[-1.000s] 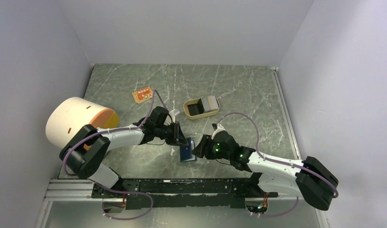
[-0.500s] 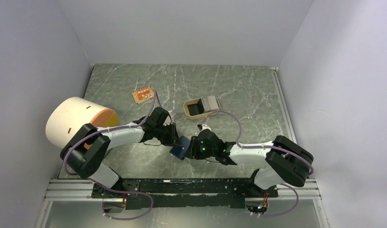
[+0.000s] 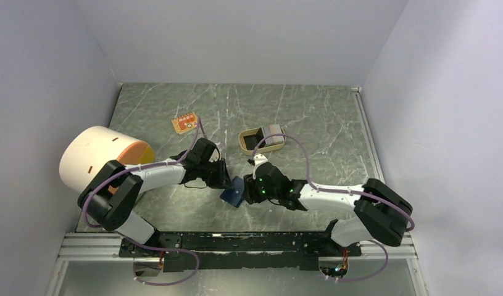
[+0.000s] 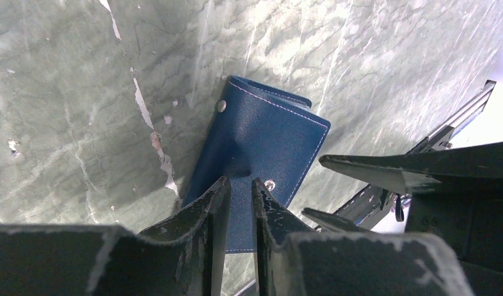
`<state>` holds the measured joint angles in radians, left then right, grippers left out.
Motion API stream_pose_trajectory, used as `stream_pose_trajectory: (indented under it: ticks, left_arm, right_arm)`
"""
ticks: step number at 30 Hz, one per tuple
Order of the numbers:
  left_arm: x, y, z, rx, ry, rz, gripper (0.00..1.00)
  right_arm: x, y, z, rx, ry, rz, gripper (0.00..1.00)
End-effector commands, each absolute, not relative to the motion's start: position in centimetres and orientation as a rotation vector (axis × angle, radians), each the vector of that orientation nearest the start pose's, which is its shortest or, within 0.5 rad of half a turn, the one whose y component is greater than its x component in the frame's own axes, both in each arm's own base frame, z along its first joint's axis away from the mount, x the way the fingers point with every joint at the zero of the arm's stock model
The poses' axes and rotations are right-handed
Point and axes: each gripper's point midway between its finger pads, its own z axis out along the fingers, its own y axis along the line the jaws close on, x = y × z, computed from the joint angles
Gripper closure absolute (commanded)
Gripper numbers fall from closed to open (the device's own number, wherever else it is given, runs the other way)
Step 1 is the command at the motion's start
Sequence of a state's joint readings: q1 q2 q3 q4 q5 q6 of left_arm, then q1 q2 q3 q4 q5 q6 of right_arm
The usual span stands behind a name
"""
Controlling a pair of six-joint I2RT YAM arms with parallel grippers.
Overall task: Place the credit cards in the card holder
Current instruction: Close the card holder at the center of the board.
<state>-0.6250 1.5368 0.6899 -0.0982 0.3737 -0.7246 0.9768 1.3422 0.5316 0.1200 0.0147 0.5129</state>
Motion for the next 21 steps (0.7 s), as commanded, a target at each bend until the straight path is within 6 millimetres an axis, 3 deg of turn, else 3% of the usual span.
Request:
stream_pose_trajectory:
  ticks: [1, 12, 17, 21]
  left_arm:
    - [20.4, -25.2, 1.8, 0.03, 2.764, -0.91, 0.74]
    - [20.1, -25.3, 1.7, 0.025, 2.771, -0.925, 0.72]
    - [20.2, -25.2, 1.6, 0.02, 2.775, -0.914, 0.71]
    - [20.1, -25.1, 1.7, 0.009, 2.784, -0.913, 0.71]
  right_arm:
    - [17.9, 29.5, 3.5, -0.67, 2.321, 0.676, 0.57]
    - [18.6, 30.8, 2.1, -0.802, 2.3, 0.621, 0.55]
    - [18.7, 30.5, 1.6, -0.814, 2.292, 0.595, 0.71]
    - [18.4, 31.0, 2.4, -0.817, 2.239, 0.66, 0.87]
